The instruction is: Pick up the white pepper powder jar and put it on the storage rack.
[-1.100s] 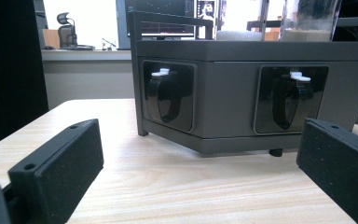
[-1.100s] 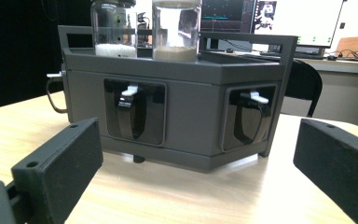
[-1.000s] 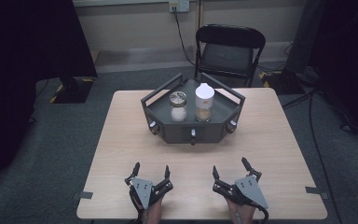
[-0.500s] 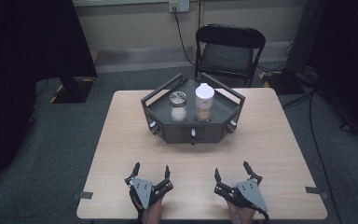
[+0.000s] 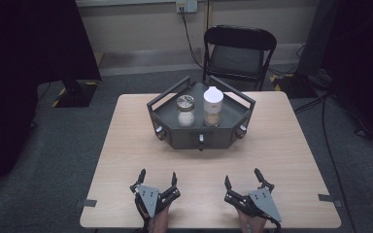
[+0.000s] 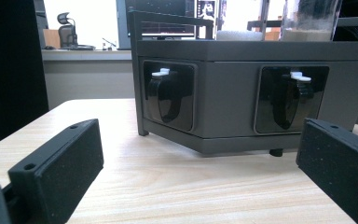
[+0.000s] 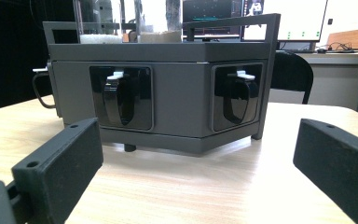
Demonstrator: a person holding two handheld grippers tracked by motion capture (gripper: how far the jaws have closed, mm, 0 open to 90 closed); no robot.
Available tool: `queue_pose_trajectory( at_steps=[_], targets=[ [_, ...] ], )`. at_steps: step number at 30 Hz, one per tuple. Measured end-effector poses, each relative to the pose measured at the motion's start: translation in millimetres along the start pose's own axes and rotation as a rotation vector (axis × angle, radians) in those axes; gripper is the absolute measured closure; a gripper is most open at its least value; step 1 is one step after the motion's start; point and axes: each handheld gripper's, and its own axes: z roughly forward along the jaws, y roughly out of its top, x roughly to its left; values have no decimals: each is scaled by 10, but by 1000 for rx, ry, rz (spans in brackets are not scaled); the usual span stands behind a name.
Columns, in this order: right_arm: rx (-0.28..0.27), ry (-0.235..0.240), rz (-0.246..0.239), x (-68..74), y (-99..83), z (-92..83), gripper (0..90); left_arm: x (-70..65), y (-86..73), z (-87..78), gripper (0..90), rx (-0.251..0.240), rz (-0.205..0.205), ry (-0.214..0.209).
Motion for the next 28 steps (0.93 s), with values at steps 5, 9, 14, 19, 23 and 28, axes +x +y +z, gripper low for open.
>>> queue_pose_trajectory(
  at_steps=[5, 9, 14, 19, 23, 28],
  targets=[
    [0, 1, 0, -1, 0, 0, 2, 0, 0, 0, 0, 0, 0, 0],
    [0, 1, 0, -2, 0, 0, 2, 1, 0, 0, 0, 0, 0, 0],
    [-1, 4, 0, -7, -1, 0, 2, 5, 3, 2, 0, 2, 2, -4],
    [0, 6, 1, -12, 0, 0, 2, 6, 3, 1, 0, 1, 1, -5],
    [0, 6, 1, -12, 0, 0, 2, 0, 6, 4, 0, 3, 3, -4],
    [0, 8, 2, -17, 1, 1, 2, 38, 29, 21, 1, 16, -1, -25]
  ],
)
